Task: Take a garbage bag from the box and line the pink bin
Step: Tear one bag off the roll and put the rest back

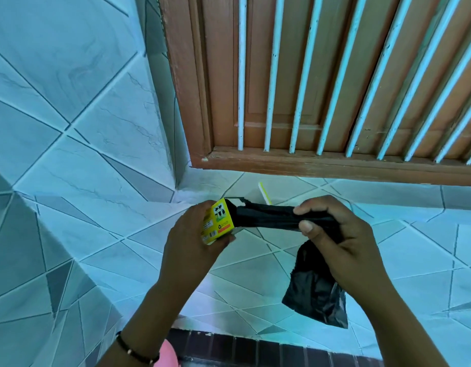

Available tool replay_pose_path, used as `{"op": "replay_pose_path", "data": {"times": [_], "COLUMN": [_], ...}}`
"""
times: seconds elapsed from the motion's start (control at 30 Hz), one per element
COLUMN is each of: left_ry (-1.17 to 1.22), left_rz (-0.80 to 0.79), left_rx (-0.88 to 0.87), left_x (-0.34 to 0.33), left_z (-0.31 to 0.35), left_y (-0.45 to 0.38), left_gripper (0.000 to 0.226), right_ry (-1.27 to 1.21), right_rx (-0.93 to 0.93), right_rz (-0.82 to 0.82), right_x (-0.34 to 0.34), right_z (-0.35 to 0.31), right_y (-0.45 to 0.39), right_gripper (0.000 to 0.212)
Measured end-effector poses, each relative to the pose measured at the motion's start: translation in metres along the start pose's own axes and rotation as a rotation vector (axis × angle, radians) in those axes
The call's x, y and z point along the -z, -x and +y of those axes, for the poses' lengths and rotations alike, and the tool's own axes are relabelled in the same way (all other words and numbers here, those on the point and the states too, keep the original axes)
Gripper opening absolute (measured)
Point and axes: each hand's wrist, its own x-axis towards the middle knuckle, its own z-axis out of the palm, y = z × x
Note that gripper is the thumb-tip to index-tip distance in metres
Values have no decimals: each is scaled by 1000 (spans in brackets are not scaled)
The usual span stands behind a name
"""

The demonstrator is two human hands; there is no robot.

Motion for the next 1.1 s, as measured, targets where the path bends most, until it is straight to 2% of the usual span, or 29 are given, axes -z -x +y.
{"op": "replay_pose_path", "data": {"times": [0.17, 0.37, 0.5, 0.57, 0.63, 0.77, 0.83, 0.97, 1.1], "left_ry": [-178, -205, -237, -215, -197, -123, -112, -120, -161], "left_rz": [33, -12, -13, -11, -12, -20, -23, -1, 13], "left_rx": [-218, -227, -222, -228, -223, -132, -119, -160, -201], "left_x": [-4, -12, -17, -17, -19, -22, -24, -25, -24], "left_z": [-8, 2, 4, 8, 10, 10, 10, 12, 12], "left_y": [8, 18, 24, 26, 27, 29, 31, 31, 31], "left_gripper": [56, 59, 62, 60, 59, 62, 62, 63, 66], "right_ry": [54, 79, 285, 432, 459, 182, 114, 89, 129], "right_rx": [-130, -184, -215, -230, -268, -338, -349, -341, -348], "right_rz": [-146, -166, -265, -308, -255, 142, 230, 217, 118], "right_x": [-2, -19, -23, -27, -33, -39, -39, -36, -33], "right_z": [1, 7, 10, 12, 14, 15, 15, 14, 18], "right_y": [4, 10, 10, 12, 15, 23, 25, 25, 25], "right_gripper": [15, 21, 14, 19, 29, 24, 22, 19, 12]}}
